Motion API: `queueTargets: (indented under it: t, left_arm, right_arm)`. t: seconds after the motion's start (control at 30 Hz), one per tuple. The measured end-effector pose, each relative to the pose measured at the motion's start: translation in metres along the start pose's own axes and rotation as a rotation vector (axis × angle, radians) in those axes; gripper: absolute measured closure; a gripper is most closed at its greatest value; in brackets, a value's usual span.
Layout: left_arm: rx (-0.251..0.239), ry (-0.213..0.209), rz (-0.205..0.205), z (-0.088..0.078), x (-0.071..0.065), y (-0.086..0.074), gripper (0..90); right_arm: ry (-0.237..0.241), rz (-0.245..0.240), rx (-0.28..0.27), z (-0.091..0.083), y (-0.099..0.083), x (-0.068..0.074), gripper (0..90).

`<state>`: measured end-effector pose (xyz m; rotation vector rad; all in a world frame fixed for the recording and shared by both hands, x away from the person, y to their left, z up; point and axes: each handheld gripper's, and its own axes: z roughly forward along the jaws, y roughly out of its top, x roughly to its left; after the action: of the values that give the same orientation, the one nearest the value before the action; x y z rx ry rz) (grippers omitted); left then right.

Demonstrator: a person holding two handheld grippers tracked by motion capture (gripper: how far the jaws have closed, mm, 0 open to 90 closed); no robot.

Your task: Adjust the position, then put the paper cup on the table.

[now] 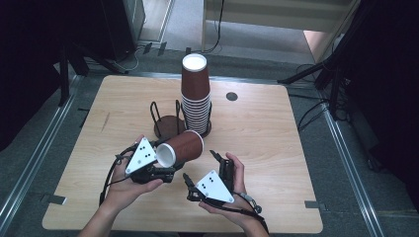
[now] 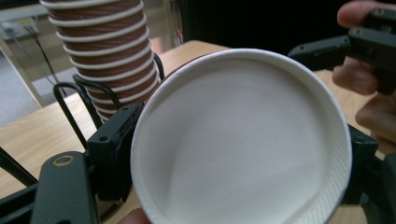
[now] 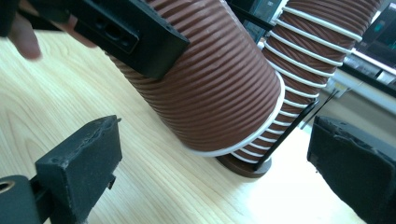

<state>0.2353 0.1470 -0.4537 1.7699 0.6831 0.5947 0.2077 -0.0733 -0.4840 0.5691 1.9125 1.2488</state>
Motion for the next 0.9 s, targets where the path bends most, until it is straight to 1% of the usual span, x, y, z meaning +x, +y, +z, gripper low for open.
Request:
queueTargets:
  t: [0.07,0.17,0.2,0.27,0.3,0.33,0.37,0.5,0.53,0.57,0.6,0.63,0.67,0.73,0.77,0.83,0.9]
  left_arm:
    - [-0.024,0.015,-0.002,0.000,0.000,-0.001,21.1]
    - [-0.052,0.032,-0.015,-0.001,0.002,-0.002,21.1]
    - [-0.064,0.037,-0.020,-0.001,0.002,-0.002,21.1]
    - [-0.081,0.039,-0.024,-0.002,0.003,-0.003,21.1]
    - [-0.089,0.034,-0.033,-0.002,0.003,-0.003,21.1]
    - [-0.098,0.034,-0.044,-0.003,0.004,-0.003,21.1]
    - [-0.110,0.043,-0.051,-0.003,0.004,-0.003,21.1]
    - [-0.140,0.056,-0.063,-0.005,0.008,-0.004,21.1]
    - [-0.154,0.062,-0.066,-0.005,0.008,-0.005,21.1]
    - [-0.169,0.061,-0.075,-0.006,0.009,-0.005,21.1]
    - [-0.181,0.053,-0.084,-0.006,0.010,-0.005,21.1]
    - [-0.191,0.044,-0.096,-0.006,0.011,-0.006,21.1]
    - [-0.199,0.043,-0.101,-0.005,0.011,-0.006,21.1]
    - [-0.216,0.060,-0.096,-0.004,0.011,-0.008,21.1]
    - [-0.226,0.065,-0.101,-0.004,0.011,-0.009,21.1]
    - [-0.237,0.067,-0.118,-0.003,0.012,-0.010,21.1]
    - [-0.241,0.071,-0.118,-0.003,0.012,-0.011,21.1]
  right_arm:
    - [0.003,0.044,-0.003,0.000,0.001,-0.002,3.2]
    - [-0.015,0.086,-0.006,0.000,0.001,-0.004,3.5]
    - [-0.030,0.129,-0.015,0.000,0.001,-0.007,4.5]
    - [-0.036,0.166,-0.016,0.000,0.000,-0.011,5.8]
    - [-0.036,0.166,-0.016,0.000,0.000,-0.011,5.8]
    - [-0.029,0.181,-0.011,0.001,-0.001,-0.013,5.8]
    - [-0.025,0.195,0.001,0.002,-0.002,-0.014,5.8]
    - [-0.001,0.231,0.019,0.004,-0.005,-0.016,6.1]
    - [0.016,0.253,0.022,0.006,-0.006,-0.017,6.6]
    - [0.016,0.253,0.022,0.006,-0.006,-0.017,6.6]
    - [0.023,0.263,0.027,0.007,-0.006,-0.017,7.2]
    - [0.037,0.271,0.033,0.008,-0.006,-0.017,7.2]
    - [0.050,0.283,0.042,0.008,-0.007,-0.017,7.2]
    - [0.057,0.293,0.058,0.009,-0.009,-0.018,8.3]
    - [0.060,0.301,0.060,0.010,-0.009,-0.018,9.4]
    - [0.055,0.336,0.063,0.010,-0.010,-0.020,10.8]
    - [0.036,0.383,0.065,0.010,-0.009,-0.023,13.1]
